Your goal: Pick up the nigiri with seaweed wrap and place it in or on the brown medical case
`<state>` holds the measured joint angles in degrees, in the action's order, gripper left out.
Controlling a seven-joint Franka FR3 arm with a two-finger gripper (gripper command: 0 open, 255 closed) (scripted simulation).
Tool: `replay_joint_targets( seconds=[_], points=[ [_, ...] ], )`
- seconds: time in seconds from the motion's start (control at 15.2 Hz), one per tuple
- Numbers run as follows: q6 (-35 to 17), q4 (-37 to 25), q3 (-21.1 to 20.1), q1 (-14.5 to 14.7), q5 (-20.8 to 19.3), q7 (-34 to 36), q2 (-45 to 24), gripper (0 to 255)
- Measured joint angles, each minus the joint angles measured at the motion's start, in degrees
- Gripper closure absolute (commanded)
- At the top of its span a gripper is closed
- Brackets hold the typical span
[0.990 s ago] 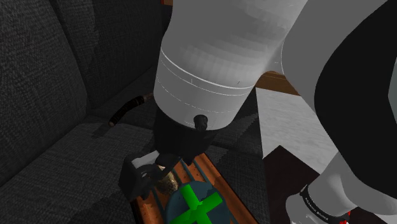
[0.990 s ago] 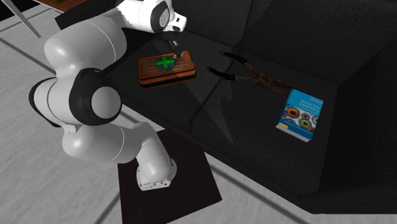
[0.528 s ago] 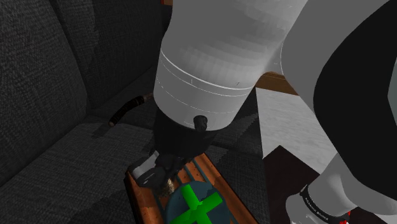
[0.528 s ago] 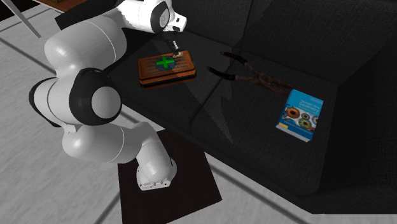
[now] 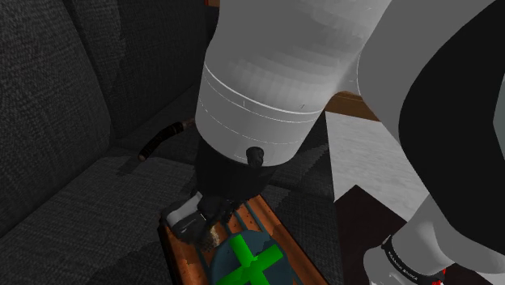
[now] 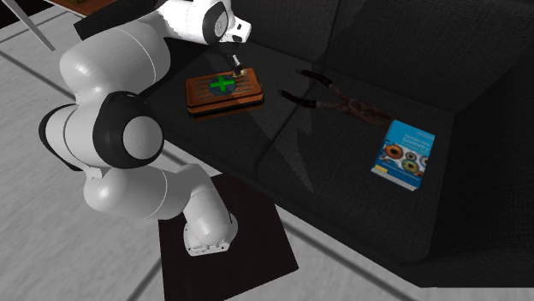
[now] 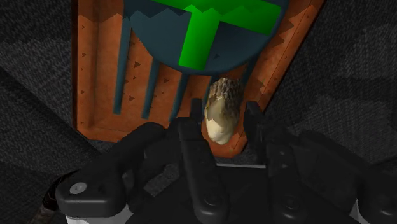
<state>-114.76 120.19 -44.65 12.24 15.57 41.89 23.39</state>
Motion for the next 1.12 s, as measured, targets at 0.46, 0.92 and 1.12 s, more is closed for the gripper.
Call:
replay_joint_targets(
  seconds=[0.46, 0.92, 1.12],
  points=[
    [-4.07, -0.65, -5.01, -4.87, -4.50, 9.55, -2.80, 0],
    [-6.91, 1.05, -6.16, -5.50, -5.26, 10.15, -4.09, 0],
    [-6.97, 1.10, -6.17, -5.50, -5.26, 10.15, -4.10, 0]
  ],
)
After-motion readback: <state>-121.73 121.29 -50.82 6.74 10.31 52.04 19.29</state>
